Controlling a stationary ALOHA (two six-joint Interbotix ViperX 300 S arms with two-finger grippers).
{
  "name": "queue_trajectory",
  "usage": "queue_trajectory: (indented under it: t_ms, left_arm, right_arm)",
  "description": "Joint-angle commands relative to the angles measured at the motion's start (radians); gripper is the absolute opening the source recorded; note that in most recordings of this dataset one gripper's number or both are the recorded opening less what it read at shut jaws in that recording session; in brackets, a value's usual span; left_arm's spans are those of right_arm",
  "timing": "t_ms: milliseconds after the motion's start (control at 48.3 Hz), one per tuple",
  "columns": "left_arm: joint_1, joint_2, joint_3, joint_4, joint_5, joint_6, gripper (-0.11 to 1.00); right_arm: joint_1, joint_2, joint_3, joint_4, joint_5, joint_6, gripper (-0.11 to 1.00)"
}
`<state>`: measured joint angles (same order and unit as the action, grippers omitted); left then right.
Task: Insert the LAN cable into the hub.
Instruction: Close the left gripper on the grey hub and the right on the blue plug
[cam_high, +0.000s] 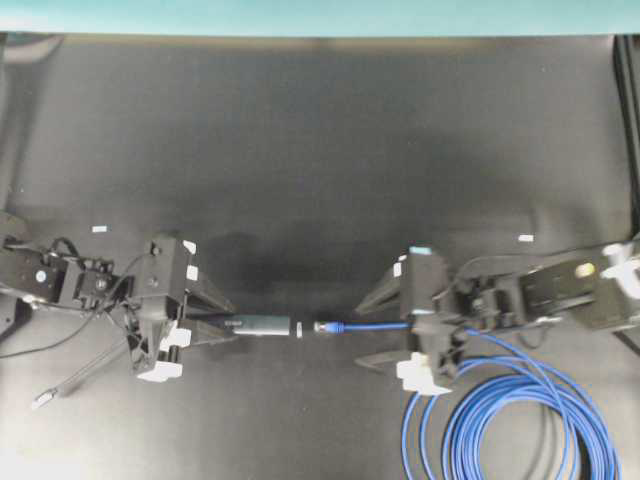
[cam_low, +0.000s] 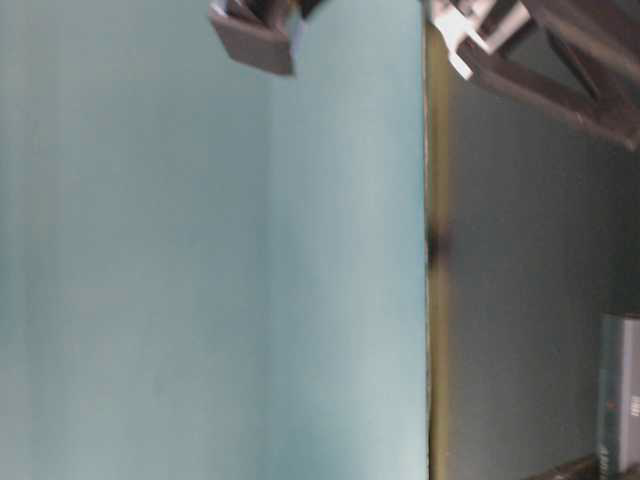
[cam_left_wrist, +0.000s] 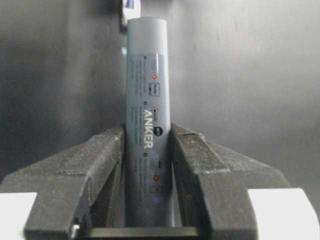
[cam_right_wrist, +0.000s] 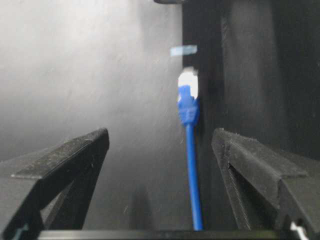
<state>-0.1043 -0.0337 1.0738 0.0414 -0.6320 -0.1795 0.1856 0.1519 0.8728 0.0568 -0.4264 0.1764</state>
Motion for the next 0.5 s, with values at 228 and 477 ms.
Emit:
queue_trajectory:
  t_ms: [228,477]
  left_arm:
    - [0.002,-0.025,-0.035,0.003,0.006,-0.003,0.28]
    - [0.002,-0.025,-0.038,0.003,0.031,-0.005,0.28]
  right_arm:
    - [-0.02,0.081,-0.046,0.005,-0.037,0.0,0.81]
    - [-0.025,0.118,-0.066,0.005,-0.026,0.0,0.79]
